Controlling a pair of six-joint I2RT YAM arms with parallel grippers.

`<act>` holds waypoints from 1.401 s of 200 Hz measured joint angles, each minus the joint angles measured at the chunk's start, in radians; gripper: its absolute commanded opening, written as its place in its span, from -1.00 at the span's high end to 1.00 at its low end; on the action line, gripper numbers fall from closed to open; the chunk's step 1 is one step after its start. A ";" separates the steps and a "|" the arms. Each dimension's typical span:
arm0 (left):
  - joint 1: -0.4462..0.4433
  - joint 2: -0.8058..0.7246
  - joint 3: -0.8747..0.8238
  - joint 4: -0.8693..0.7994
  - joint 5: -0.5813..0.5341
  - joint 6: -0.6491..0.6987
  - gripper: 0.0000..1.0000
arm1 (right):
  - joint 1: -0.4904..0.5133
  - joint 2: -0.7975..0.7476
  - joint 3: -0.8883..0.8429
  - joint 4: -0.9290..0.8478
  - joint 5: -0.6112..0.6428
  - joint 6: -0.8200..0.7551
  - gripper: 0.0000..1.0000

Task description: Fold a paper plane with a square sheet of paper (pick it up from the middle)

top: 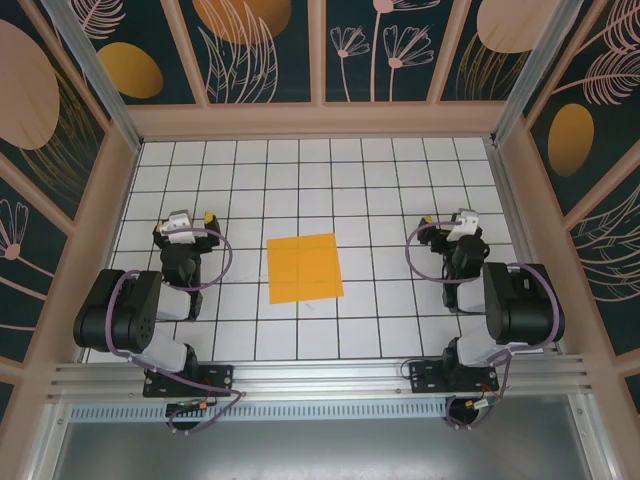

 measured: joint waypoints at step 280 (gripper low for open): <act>0.000 -0.227 -0.039 -0.066 -0.138 -0.033 -0.97 | 0.173 -0.165 0.521 -0.726 0.231 0.098 -0.98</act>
